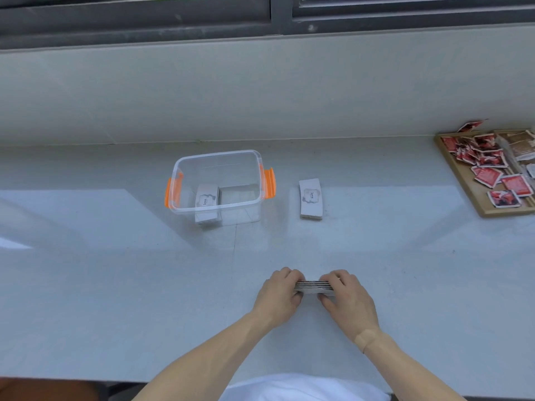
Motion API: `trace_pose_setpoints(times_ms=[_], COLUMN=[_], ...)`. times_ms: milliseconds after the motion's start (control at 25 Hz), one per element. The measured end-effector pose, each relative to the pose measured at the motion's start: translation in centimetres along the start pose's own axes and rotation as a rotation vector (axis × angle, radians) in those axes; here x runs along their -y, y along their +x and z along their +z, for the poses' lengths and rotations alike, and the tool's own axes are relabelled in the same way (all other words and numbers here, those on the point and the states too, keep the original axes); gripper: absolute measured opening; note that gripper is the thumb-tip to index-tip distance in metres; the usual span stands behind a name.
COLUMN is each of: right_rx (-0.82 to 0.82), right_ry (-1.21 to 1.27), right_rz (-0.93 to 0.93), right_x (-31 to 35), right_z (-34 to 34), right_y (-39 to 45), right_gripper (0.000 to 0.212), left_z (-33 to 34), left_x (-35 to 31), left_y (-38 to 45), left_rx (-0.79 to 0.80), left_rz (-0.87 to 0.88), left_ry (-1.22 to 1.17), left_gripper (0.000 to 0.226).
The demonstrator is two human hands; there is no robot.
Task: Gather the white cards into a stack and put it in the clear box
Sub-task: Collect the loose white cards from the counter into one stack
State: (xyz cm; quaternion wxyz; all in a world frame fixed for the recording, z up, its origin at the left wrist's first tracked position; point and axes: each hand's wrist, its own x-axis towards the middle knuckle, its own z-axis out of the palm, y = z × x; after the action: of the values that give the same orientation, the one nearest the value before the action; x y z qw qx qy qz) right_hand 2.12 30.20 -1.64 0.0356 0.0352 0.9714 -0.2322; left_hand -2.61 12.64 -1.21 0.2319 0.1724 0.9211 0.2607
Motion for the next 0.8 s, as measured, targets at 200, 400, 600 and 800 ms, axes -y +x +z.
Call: trace_pose_setpoints(times_ms=[200,400,600,800], right_rx=[-0.060,-0.096,-0.108,-0.034], right_ry=[-0.071,-0.065,-0.072,-0.095], right_rz=[-0.051,-0.127,-0.139,-0.128], right_x=[0.5,1.3,1.2,1.1], right_z=[0.1,0.8,1.0,1.1], right_y=[0.0,0.0,0.2,-0.2], right_gripper=[0.025,0.029,0.031,0.031], left_z=[-0.2,-0.1,-0.3,0.1], left_x=[1.1,2.0,1.7,1.9], left_y=[-0.4,-0.7,-0.4,-0.4], left_rx=[-0.040,-0.102,-0.132,-0.054], left_rz=[-0.011,-0.005,0.004,0.004], left_ry=[0.001,0.020,0.038,0.143], left_gripper=[0.021,0.022,0.022,0.022])
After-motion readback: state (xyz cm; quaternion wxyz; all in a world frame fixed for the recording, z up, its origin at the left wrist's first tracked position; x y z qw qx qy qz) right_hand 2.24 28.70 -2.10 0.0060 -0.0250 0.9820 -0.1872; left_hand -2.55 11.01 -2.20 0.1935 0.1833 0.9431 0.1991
